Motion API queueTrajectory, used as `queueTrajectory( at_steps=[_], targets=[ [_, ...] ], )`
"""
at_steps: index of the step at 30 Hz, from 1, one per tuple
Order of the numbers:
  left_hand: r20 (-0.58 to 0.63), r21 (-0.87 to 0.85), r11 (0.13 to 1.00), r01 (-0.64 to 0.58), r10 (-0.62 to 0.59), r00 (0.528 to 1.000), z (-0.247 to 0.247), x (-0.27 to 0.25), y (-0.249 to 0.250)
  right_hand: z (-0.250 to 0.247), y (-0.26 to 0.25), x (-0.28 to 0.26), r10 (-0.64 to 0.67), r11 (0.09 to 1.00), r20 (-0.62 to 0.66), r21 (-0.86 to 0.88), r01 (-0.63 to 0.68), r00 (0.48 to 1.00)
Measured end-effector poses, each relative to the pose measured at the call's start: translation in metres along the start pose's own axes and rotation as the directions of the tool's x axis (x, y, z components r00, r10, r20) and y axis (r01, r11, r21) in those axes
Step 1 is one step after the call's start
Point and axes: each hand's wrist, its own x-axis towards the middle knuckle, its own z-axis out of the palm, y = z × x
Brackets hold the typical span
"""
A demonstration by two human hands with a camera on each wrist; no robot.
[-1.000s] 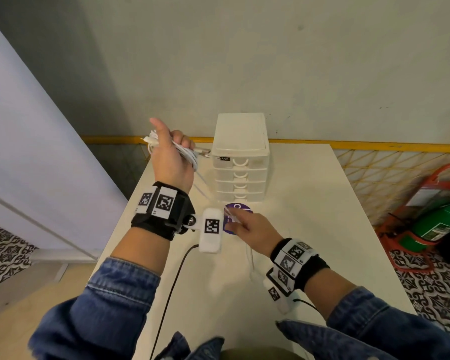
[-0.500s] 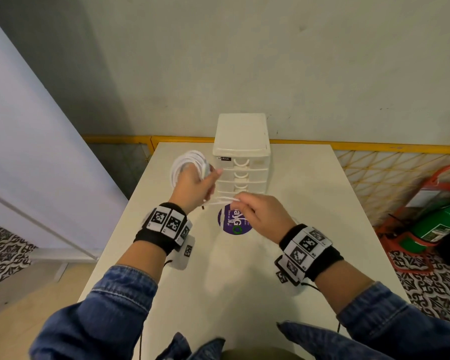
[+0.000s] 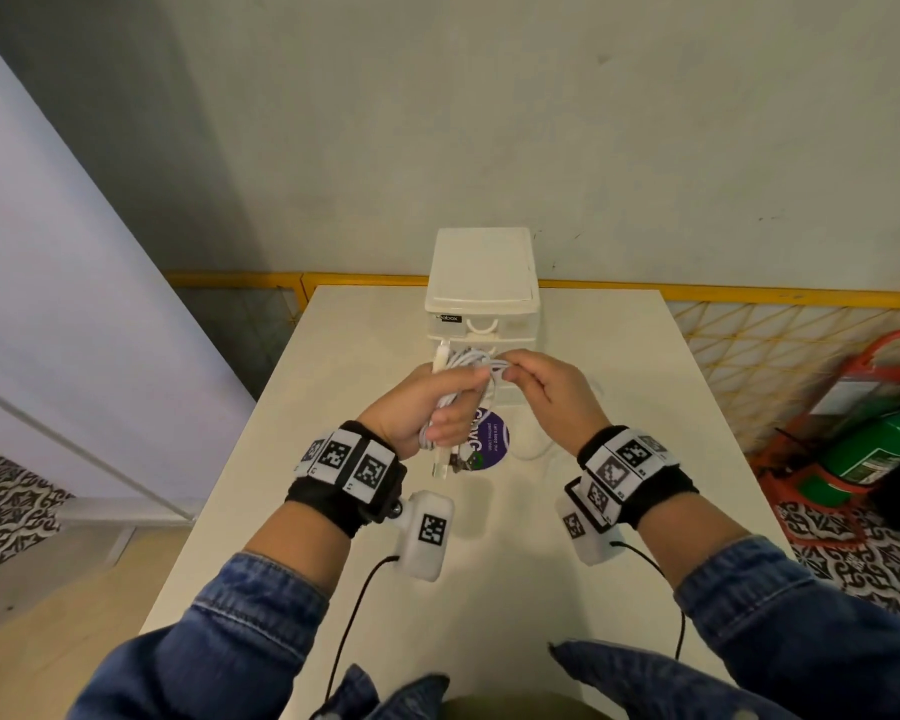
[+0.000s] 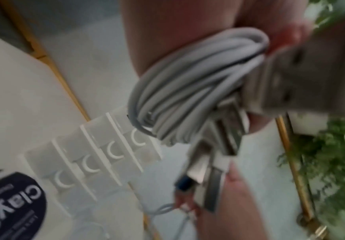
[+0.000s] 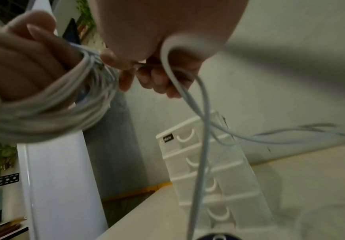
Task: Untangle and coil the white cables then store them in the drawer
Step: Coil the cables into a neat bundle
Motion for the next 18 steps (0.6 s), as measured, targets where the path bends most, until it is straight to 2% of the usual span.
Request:
queueTrajectory(
  at_steps=[4,7,10,13,15,17,18],
  targets=[
    [0.043,-0.321,0.940,-0.113,0.134,0.990,0.001,0.005,0.015,0.020,0.008,-0.015,0.150,0.988,0.074,0.037,-0.153,0.986],
    [0.053,-0.467,0.863,-0.193,0.245,0.968,0.003,0.008,0.021,0.035,0.013,-0.024,0.198,0.977,0.116,0.057,-0.206,0.973],
    [-0.015,-0.576,0.765,-0.289,0.344,0.939,0.002,0.008,0.029,0.039,0.015,-0.027,0.249,0.964,0.136,0.065,-0.259,0.959],
    [-0.195,-0.608,0.661,-0.439,0.411,0.890,-0.004,0.006,0.040,0.039,0.019,-0.032,0.282,0.953,0.131,0.077,-0.293,0.950],
    [-0.359,-0.589,0.599,-0.543,0.407,0.839,-0.006,0.007,0.049,0.041,0.022,-0.036,0.297,0.948,0.136,0.080,-0.309,0.945],
    [-0.556,-0.472,0.594,-0.651,0.373,0.743,-0.008,0.009,0.055,0.043,0.019,-0.037,0.286,0.952,0.185,0.055,-0.301,0.940],
    [-0.632,-0.386,0.623,-0.680,0.359,0.687,-0.009,0.011,0.056,0.044,0.016,-0.038,0.260,0.962,0.237,0.019,-0.272,0.936]
  ],
)
